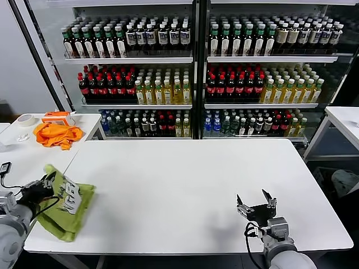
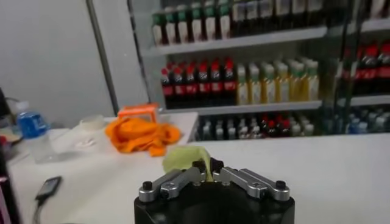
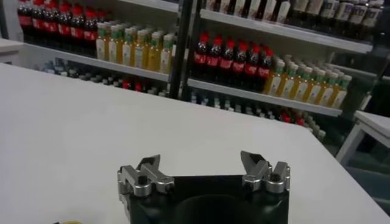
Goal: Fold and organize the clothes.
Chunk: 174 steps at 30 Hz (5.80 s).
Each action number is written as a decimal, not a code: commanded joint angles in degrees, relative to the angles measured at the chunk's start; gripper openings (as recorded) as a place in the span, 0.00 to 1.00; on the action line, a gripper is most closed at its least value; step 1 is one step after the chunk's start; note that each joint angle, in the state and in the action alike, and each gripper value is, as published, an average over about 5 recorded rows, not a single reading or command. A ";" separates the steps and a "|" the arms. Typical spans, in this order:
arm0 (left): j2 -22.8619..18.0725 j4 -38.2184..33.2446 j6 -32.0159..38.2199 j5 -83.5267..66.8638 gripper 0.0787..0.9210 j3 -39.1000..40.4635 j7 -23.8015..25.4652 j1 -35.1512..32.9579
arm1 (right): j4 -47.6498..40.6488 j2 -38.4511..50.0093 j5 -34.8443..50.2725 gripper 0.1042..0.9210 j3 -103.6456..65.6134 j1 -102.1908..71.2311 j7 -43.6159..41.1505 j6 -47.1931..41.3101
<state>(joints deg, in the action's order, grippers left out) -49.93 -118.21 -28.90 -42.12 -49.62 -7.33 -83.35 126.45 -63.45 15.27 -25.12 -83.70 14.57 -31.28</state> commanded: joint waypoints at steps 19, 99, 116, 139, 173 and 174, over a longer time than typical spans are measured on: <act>-27.40 3.96 9.38 25.95 0.06 49.48 5.76 11.68 | 1.30 0.38 -0.41 0.88 -0.63 0.14 0.52 -1.10; -15.30 -2.67 11.39 15.91 0.88 13.96 3.39 2.65 | -14.22 -6.42 21.98 0.05 27.89 22.95 5.18 -1.89; -15.27 -1.79 11.38 16.24 0.88 15.44 3.31 4.17 | -5.52 1.68 14.02 0.01 15.50 19.14 5.31 -1.84; -16.86 -0.03 20.41 22.11 0.88 19.46 7.45 4.20 | -4.36 0.43 6.66 0.02 9.77 8.49 5.18 -1.82; -18.77 6.07 31.81 31.96 0.88 27.65 10.72 9.06 | -14.82 -2.40 -10.55 0.88 -8.67 7.42 -6.78 21.55; -18.88 6.02 31.86 31.61 0.88 27.70 10.63 9.17 | -14.52 -2.39 -10.38 0.88 -8.85 7.18 -7.08 21.60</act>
<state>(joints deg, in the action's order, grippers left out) -67.98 -113.66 -0.15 -8.27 -24.01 1.37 -75.74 115.12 -64.94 8.36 -30.57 -75.69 10.73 -16.02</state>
